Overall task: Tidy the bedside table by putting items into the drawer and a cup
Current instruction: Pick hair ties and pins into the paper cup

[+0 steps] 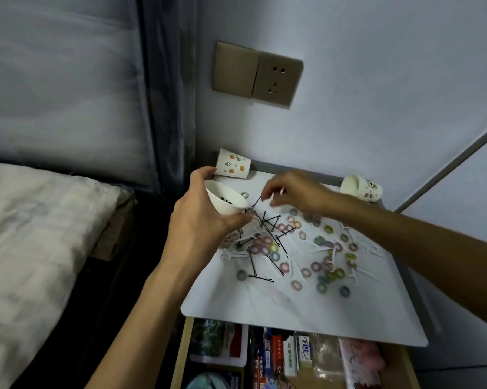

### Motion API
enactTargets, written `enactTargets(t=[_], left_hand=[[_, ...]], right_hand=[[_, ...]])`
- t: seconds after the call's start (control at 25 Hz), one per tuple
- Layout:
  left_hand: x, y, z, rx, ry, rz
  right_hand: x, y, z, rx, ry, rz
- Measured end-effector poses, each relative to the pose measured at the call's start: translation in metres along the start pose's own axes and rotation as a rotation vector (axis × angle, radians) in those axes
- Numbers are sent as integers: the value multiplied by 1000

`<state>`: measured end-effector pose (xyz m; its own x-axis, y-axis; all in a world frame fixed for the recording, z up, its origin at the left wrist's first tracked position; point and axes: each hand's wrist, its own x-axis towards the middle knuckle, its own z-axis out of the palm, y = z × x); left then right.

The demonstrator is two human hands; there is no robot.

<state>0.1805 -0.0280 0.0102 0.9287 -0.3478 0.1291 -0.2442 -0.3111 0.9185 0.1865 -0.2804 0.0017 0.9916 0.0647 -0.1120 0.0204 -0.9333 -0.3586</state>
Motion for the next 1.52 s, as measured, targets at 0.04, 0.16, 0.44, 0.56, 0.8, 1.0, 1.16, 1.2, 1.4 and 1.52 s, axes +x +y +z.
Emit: enactTargets(t=[0.04,0.16,0.44,0.56,0.8,1.0,1.16,1.2,1.4,1.52], left_hand=[[0,0,-1,-2,1,2],[1,2,-1,-10,-1,1],[2,0,1,2,4,-3],[2,1,3,2,1,-8],[1,2,4,2,6,-22],[2,2,5,4,5,-25],[2,3,6,0,-3,-26],[2,3,7,1,-4,-25],[1,3,7,-6,-3,-18],[2,2,6,0,0,-16]], right_hand=[[-1,12,15,-64,-57,25],[-3,29,44,-87,-73,107],[2,31,57,85,44,302],[1,35,58,64,48,312],[-10,42,61,211,188,318],[-14,42,56,123,97,308],[-12,36,58,12,81,281],[-11,35,59,-45,55,264],[-17,35,63,-37,87,253],[-17,33,45,394,366,360]])
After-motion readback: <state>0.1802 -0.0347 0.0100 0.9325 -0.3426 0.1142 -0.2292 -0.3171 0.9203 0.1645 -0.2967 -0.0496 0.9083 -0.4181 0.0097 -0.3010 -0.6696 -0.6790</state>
